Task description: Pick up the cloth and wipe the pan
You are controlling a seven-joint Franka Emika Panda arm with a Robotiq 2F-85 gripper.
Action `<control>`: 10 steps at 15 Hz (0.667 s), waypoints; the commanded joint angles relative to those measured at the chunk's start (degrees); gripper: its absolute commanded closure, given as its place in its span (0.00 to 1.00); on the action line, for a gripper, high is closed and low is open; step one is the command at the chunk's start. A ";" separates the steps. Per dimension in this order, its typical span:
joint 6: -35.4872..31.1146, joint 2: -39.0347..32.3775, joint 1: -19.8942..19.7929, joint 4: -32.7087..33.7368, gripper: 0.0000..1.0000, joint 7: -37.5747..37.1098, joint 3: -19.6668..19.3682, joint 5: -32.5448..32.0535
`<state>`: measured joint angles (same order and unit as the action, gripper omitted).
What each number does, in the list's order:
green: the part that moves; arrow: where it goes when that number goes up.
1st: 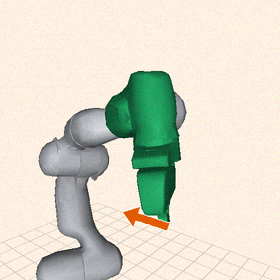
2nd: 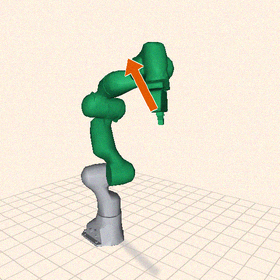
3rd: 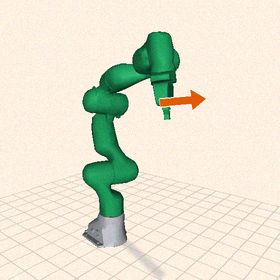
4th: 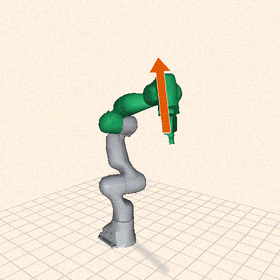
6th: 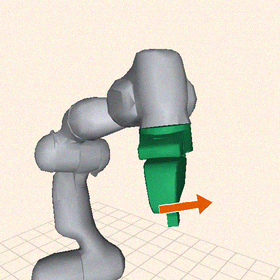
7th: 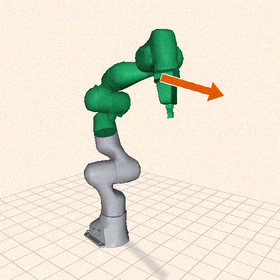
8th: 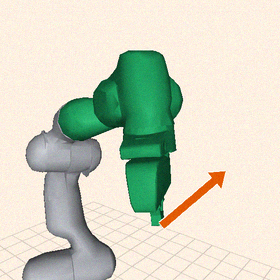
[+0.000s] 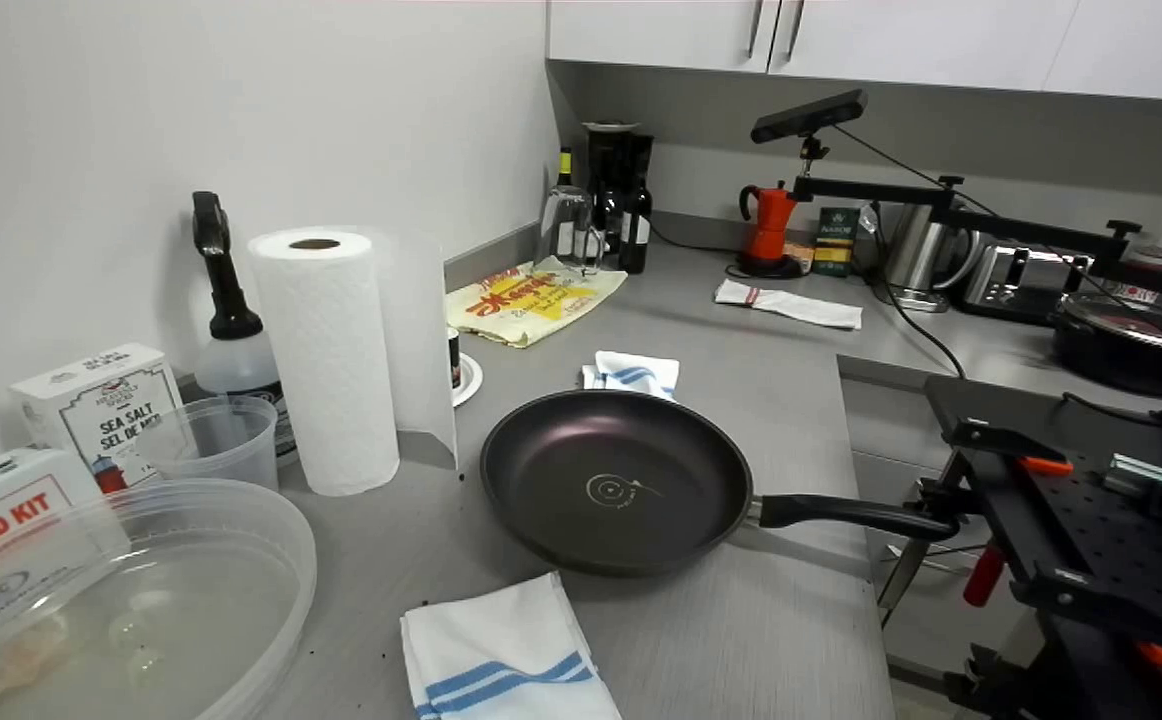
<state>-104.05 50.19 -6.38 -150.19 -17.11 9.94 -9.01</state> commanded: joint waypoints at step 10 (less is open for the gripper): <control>-4.32 -4.53 3.86 -2.63 0.00 -9.03 2.23 7.72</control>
<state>-105.70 47.18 -4.42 -151.21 -22.65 10.51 -4.32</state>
